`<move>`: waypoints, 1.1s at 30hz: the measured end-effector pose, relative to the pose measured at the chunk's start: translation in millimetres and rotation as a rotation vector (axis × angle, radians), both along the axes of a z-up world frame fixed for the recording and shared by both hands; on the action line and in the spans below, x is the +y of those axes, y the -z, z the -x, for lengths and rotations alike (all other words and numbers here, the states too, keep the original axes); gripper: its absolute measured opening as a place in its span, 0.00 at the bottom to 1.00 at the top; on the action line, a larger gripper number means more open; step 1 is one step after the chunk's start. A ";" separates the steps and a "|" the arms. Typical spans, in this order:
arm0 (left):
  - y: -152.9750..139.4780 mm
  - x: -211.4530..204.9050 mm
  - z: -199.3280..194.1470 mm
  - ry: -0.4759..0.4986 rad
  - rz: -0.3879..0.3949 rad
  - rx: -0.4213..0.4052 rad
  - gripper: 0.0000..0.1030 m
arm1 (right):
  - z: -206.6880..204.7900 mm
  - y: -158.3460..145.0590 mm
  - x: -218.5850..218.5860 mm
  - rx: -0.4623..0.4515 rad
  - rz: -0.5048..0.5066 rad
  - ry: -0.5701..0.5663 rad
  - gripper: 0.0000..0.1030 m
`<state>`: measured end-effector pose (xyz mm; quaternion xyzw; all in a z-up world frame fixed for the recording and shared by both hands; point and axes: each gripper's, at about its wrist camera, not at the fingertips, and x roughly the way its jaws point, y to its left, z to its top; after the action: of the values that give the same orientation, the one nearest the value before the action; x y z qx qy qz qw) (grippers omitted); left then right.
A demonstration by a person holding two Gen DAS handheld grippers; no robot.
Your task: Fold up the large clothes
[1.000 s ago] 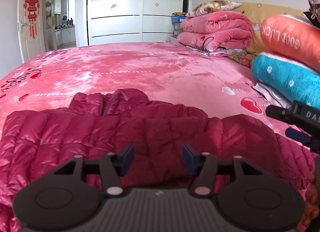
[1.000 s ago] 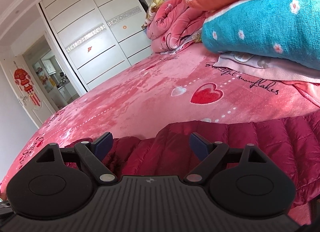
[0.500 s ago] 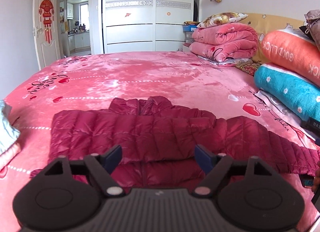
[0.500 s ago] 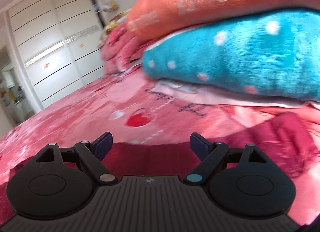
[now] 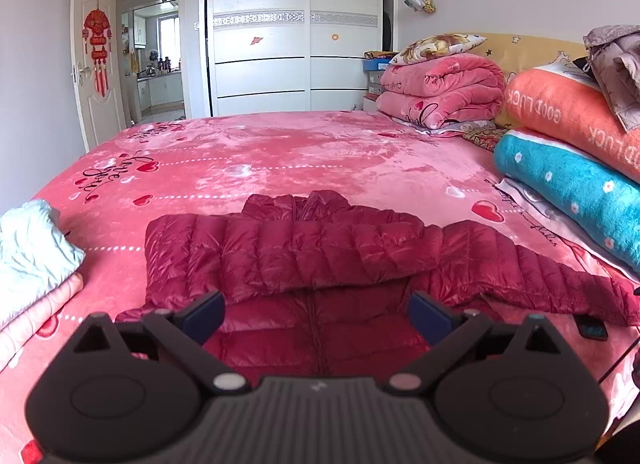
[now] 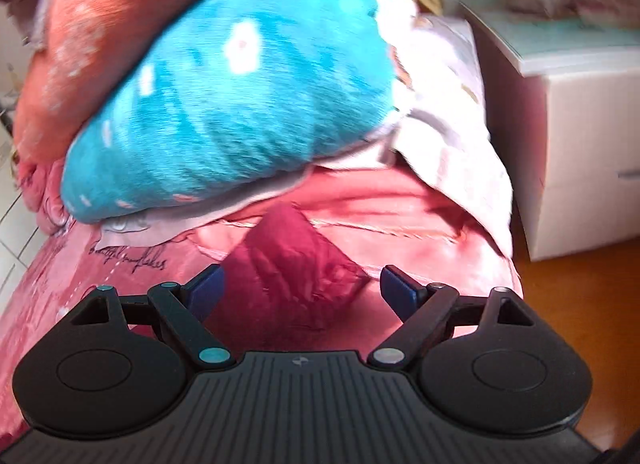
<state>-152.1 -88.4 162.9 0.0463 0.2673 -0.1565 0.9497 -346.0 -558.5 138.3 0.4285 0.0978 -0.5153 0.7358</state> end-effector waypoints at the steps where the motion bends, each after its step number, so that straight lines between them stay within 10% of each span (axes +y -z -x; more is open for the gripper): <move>1: 0.5 2.9 2.3 -0.003 0.000 0.005 0.96 | 6.9 5.7 -5.7 -0.030 -0.031 0.010 1.00; 11: 10.9 23.3 7.8 -0.067 -0.007 0.030 0.97 | 13.8 43.1 -35.7 -0.233 -0.105 -0.090 0.95; 15: 17.4 30.2 1.2 -0.093 -0.002 0.025 0.98 | 8.6 52.6 -46.2 -0.252 -0.097 -0.098 0.84; 19: 24.7 32.1 -10.9 -0.145 -0.035 0.002 0.98 | -4.8 55.9 -43.3 -0.232 -0.103 -0.128 0.40; 22: 29.6 38.6 -23.7 -0.200 -0.048 -0.009 0.98 | -11.0 54.9 -43.1 -0.205 -0.081 -0.151 0.26; 33: 36.2 82.4 -74.3 -0.388 0.008 -0.021 0.99 | -51.5 4.5 6.3 -0.105 0.208 -0.459 0.11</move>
<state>-77.8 -6.0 126.7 -0.0082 0.2606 0.0288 0.9650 -294.5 -552.2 133.8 0.3434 0.1007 -0.3193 0.8775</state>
